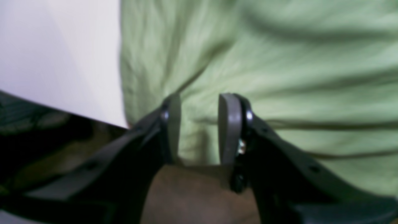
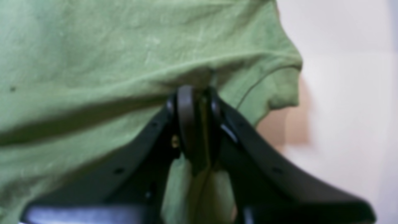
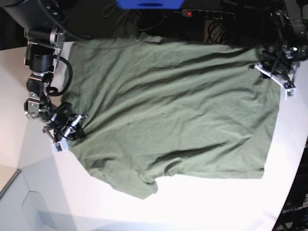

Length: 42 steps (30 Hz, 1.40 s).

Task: Layout the t-shirt on the table in an organized manner, then fold the t-shirt properly
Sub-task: 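Pull the shirt corners apart with both grippers to smooth it, then regrasp the shirt edges with both grippers and tug them outward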

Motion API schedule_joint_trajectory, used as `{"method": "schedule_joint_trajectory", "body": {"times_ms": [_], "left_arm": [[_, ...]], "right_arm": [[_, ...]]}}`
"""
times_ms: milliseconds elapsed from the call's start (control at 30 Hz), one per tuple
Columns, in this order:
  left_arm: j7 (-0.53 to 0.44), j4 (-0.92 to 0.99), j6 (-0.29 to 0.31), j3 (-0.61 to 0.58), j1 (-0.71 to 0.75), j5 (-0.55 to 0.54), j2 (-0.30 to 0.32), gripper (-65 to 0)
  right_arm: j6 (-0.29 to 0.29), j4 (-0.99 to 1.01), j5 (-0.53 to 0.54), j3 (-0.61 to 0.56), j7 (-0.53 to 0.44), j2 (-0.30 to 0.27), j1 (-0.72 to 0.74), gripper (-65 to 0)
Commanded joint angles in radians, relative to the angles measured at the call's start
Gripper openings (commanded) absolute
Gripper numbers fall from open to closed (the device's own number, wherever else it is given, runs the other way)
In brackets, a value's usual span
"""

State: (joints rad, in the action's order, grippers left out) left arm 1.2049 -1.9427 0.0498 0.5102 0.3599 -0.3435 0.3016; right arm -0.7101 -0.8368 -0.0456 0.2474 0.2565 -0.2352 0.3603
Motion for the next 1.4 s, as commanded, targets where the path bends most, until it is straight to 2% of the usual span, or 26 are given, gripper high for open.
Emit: {"method": "schedule_joint_trajectory", "body": {"times_ms": [0, 100, 200, 467, 600, 700, 867, 967, 1033, 1100, 1267, 1367], "left_arm": [[0.0, -0.033, 0.003, 0.021, -0.003, 0.004, 0.012, -44.3], [-0.018, -0.001, 0.0, 0.026, -0.088, 0.01, 0.011, -44.3], [-0.032, 0.162, 0.002, -0.005, -0.206, 0.013, -0.008, -44.7], [-0.049, 0.558, -0.006, -0.189, -0.444, 0.013, -0.008, -46.3], [-0.204, 0.671, -0.006, -0.221, -0.467, 0.014, -0.002, -53.2], [-0.305, 0.748, -0.006, -0.259, -0.485, 0.044, 0.017, -53.8], [-0.345, 0.836, 0.0, -0.284, -0.565, 0.139, 0.014, -53.8], [-0.339, 0.819, 0.002, -0.284, -0.609, 0.136, 0.014, -53.8], [-0.331, 0.753, 0.002, -0.284, -0.629, 0.108, 0.014, -53.8], [-0.294, 0.636, 0.003, -0.279, -0.629, 0.06, 0.014, -53.8], [-0.211, 0.279, 0.003, -0.152, -0.508, -0.07, 0.014, -53.8], [-0.145, 0.159, 0.003, -0.084, -0.398, -0.082, 0.026, -53.8]], "right_arm": [[0.012, -0.005, -0.032, 0.0, 0.036, -0.013, 0.012, -54.7], [0.012, -0.005, -0.032, 0.0, 0.036, -0.013, 0.006, -54.8], [0.012, -0.005, -0.032, 0.0, 0.039, -0.01, 0.004, -54.9], [0.012, -0.034, -0.032, 0.002, 0.036, -0.014, -0.024, -55.2], [0.012, -0.032, -0.032, 0.002, 0.036, -0.031, -0.022, -55.2], [0.012, -0.032, -0.032, 0.002, 0.034, -0.031, -0.016, -55.2], [0.012, -0.031, -0.033, 0.0, 0.033, -0.048, 0.029, -55.0], [0.022, -0.029, -0.033, 0.0, 0.033, -0.049, 0.076, -54.8], [0.085, -0.031, -0.032, 0.0, 0.033, -0.049, 0.105, -54.7], [0.099, -0.036, -0.03, 0.005, 0.033, -0.051, 0.128, -54.7], [0.099, -0.039, -0.026, 0.025, 0.04, -0.069, 0.153, -54.7], [0.099, -0.068, -0.026, 0.096, 0.043, -0.068, 0.135, -54.7]]}}
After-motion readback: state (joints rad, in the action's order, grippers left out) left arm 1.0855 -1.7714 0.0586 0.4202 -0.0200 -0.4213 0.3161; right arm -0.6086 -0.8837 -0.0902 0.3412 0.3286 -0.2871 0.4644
